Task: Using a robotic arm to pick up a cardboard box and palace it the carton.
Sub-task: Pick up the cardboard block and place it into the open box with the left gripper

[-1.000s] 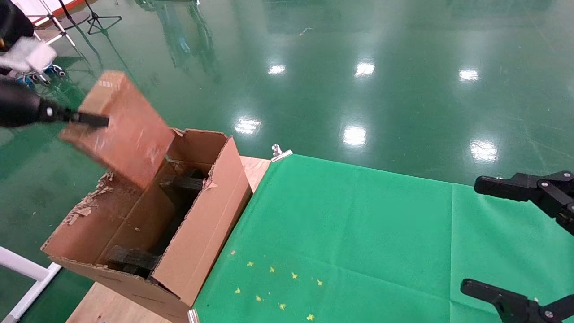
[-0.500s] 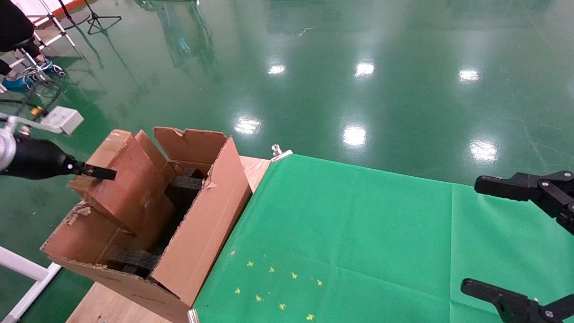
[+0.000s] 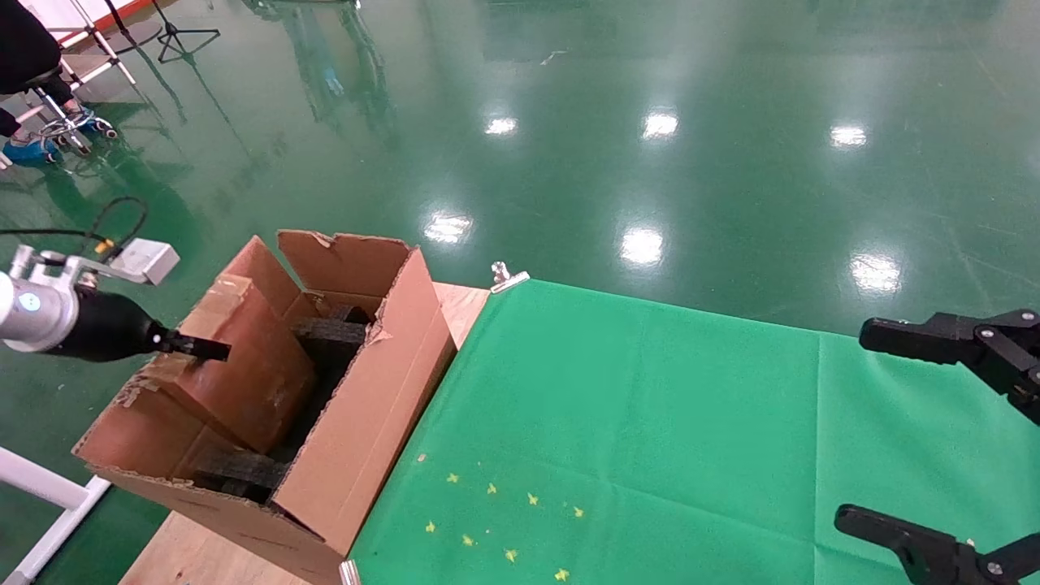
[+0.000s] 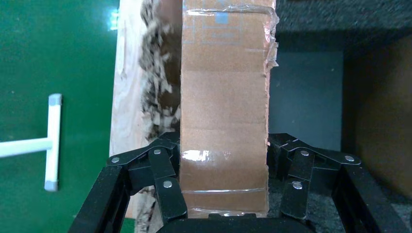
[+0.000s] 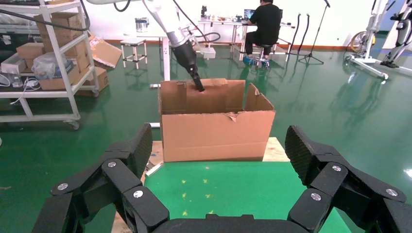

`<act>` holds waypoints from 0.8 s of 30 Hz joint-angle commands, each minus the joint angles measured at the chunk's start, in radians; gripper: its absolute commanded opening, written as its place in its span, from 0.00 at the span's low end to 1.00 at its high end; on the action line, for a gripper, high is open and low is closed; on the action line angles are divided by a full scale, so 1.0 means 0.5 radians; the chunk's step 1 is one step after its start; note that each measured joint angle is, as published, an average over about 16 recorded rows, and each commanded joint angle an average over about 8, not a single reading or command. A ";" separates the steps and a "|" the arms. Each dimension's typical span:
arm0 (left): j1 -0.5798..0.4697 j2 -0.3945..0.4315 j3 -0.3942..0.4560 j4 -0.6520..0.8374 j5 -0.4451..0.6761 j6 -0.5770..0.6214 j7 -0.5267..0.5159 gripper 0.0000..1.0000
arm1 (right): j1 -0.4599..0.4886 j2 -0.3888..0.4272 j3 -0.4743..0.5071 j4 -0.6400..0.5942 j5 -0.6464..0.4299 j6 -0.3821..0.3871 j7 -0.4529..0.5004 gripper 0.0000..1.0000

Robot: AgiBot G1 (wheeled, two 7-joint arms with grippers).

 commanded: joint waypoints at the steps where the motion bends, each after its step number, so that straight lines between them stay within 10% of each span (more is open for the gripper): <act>1: 0.020 0.027 0.000 0.052 -0.001 -0.031 0.014 0.00 | 0.000 0.000 0.000 0.000 0.000 0.000 0.000 1.00; 24: 0.352 0.241 -0.048 0.268 -0.075 -0.574 -0.048 0.00 | 0.000 0.000 -0.001 0.000 0.000 0.000 0.000 1.00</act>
